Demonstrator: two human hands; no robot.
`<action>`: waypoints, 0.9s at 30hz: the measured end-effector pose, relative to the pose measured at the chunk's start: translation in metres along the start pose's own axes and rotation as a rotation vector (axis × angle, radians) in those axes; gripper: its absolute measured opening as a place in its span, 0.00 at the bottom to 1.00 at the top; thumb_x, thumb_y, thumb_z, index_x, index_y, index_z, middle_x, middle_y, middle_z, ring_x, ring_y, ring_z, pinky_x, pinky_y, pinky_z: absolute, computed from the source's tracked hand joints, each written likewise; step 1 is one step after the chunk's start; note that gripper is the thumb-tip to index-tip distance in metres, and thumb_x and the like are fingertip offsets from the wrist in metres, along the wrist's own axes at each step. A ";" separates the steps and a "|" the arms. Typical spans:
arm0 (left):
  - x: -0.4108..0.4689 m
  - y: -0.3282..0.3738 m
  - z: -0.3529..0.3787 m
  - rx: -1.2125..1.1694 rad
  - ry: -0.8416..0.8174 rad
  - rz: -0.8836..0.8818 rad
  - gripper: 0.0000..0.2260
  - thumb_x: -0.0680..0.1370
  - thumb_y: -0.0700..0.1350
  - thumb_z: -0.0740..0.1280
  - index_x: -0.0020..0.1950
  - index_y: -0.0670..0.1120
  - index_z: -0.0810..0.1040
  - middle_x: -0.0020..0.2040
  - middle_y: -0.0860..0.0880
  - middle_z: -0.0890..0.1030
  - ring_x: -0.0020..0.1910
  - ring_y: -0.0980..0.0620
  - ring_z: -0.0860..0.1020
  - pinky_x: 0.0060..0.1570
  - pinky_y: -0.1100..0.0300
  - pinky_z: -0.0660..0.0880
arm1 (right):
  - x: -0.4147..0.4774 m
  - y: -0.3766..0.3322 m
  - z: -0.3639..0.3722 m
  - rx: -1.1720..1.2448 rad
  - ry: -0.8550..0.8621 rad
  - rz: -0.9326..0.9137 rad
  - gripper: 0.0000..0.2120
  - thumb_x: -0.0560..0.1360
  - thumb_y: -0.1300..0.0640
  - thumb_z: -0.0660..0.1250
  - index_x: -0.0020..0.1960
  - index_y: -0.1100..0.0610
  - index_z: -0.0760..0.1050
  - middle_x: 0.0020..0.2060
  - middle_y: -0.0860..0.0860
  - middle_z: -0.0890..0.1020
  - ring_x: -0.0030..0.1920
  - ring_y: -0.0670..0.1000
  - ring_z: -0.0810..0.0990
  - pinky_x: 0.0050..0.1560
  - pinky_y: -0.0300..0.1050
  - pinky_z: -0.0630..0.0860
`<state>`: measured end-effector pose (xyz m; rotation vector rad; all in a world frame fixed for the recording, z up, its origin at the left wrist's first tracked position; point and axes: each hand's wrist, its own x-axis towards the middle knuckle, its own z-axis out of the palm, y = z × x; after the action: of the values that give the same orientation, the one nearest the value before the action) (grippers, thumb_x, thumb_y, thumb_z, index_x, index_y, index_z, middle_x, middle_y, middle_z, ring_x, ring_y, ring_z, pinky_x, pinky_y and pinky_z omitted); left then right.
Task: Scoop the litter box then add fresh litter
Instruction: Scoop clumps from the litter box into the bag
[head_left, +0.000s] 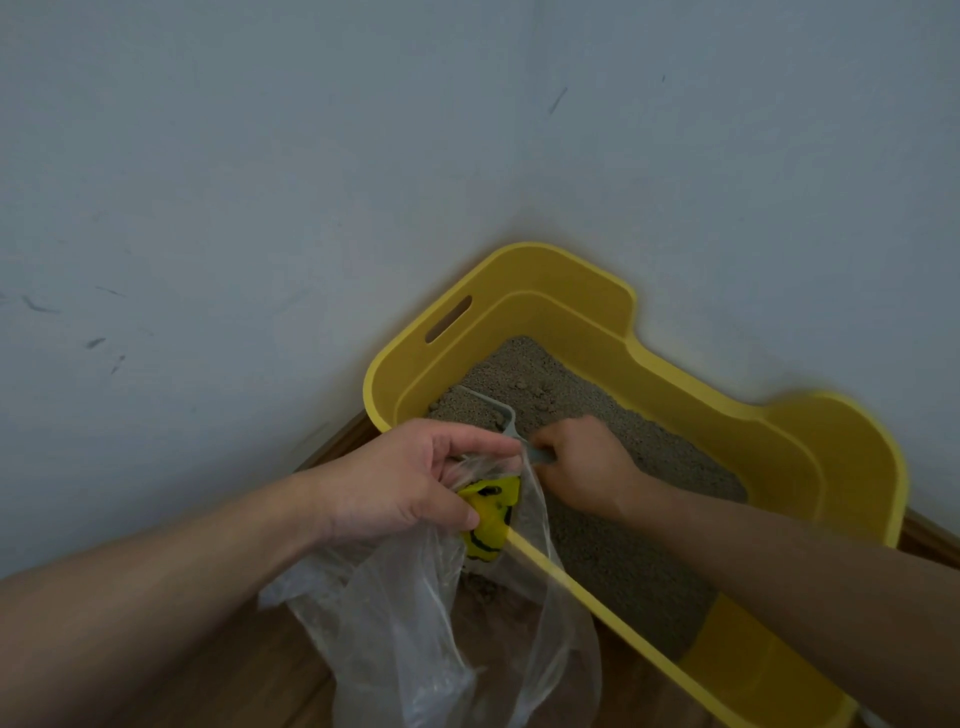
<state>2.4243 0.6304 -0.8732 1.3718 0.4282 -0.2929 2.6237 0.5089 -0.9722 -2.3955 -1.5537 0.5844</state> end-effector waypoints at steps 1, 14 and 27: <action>0.000 0.000 0.000 0.004 -0.002 0.000 0.32 0.67 0.29 0.70 0.70 0.47 0.73 0.67 0.51 0.79 0.63 0.46 0.80 0.55 0.55 0.78 | -0.001 0.001 0.001 0.010 0.002 -0.003 0.10 0.75 0.50 0.70 0.37 0.52 0.77 0.30 0.48 0.77 0.31 0.49 0.74 0.33 0.44 0.69; 0.000 -0.002 -0.001 -0.017 -0.003 0.014 0.32 0.67 0.29 0.70 0.69 0.48 0.74 0.67 0.51 0.79 0.63 0.49 0.79 0.52 0.58 0.79 | -0.005 -0.006 0.008 0.126 0.028 0.081 0.08 0.74 0.51 0.71 0.47 0.55 0.83 0.36 0.50 0.83 0.35 0.49 0.79 0.38 0.48 0.79; -0.001 0.000 0.001 -0.017 -0.003 0.014 0.32 0.67 0.29 0.69 0.70 0.46 0.73 0.66 0.50 0.79 0.63 0.47 0.79 0.51 0.60 0.79 | -0.013 -0.005 0.006 0.112 0.095 0.080 0.10 0.75 0.48 0.70 0.43 0.54 0.81 0.32 0.50 0.80 0.32 0.49 0.75 0.30 0.43 0.66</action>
<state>2.4232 0.6292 -0.8726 1.3573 0.4171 -0.2792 2.6119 0.4989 -0.9730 -2.3739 -1.3563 0.5492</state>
